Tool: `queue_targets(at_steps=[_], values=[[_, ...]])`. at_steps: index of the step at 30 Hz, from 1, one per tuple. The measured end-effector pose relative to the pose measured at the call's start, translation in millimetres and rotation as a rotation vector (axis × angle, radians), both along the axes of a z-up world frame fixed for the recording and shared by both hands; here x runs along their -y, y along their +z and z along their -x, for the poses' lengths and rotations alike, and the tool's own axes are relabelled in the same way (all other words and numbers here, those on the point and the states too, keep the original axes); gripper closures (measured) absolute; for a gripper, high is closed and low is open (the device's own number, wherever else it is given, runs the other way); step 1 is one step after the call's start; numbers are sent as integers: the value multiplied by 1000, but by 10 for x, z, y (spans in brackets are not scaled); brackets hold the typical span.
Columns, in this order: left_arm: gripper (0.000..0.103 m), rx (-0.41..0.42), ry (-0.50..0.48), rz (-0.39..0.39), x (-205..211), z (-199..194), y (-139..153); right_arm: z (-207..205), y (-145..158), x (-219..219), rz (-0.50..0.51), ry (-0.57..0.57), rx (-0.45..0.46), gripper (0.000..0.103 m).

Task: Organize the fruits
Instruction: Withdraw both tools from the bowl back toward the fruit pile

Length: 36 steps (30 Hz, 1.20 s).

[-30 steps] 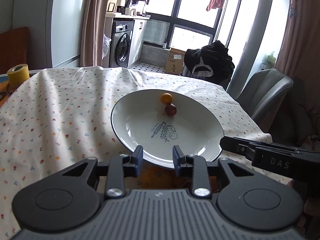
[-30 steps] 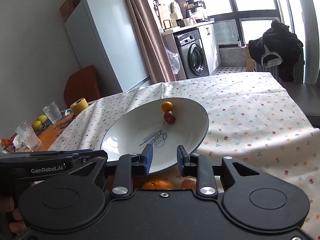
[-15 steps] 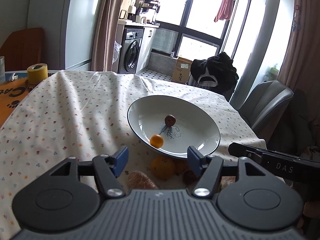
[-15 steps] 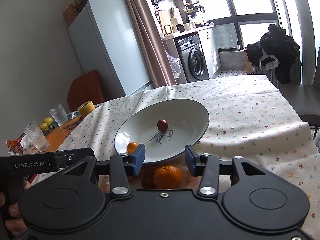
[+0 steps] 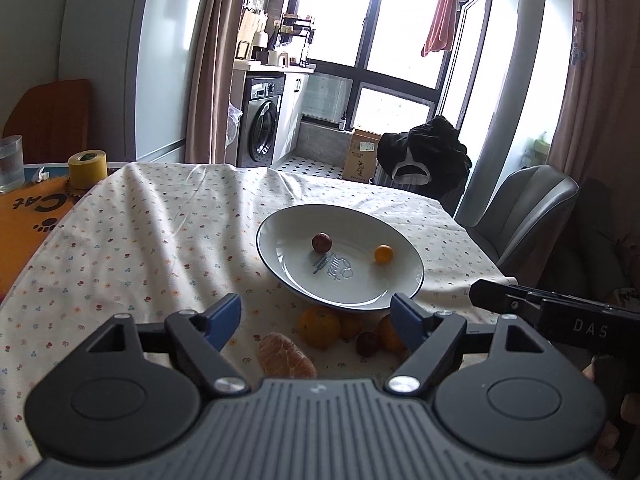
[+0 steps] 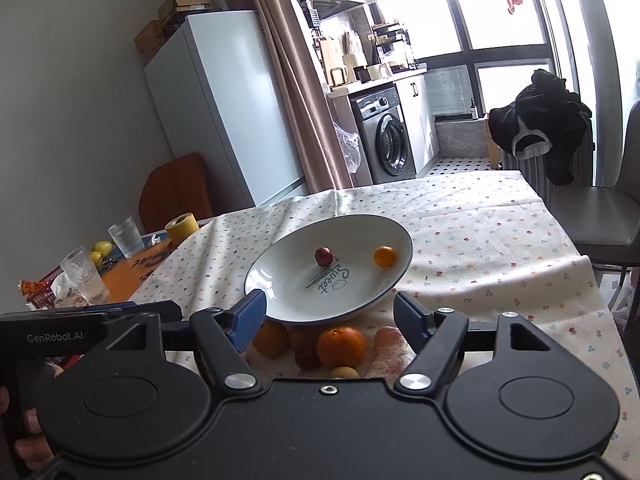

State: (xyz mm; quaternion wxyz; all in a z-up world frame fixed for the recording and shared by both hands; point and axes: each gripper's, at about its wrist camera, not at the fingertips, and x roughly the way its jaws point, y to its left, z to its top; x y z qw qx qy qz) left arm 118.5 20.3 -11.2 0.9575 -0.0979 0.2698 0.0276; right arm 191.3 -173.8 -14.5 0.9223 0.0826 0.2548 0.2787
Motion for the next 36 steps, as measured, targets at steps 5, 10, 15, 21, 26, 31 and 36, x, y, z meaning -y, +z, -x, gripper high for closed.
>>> queue_targets(at_steps=[5,10,15,21,26,31,36], values=[[22,8,9,-3,-9,108,31,101,51,46,3,-3,18,21],[21,4,19,-11,-26,209,38,174,93,76,9,-4,26,14],[17,-4,39,-27,-26,314,22,267,110,97,5,6,21,0],[14,-26,40,-29,-11,405,-19,332,60,92,31,6,-15,0],[14,-67,33,-18,-14,461,-101,401,-4,107,55,17,-37,0],[14,-109,19,-11,-31,496,-207,449,-93,93,81,53,-60,0],[14,-131,19,-7,-33,521,-250,504,-160,46,104,88,-53,1]])
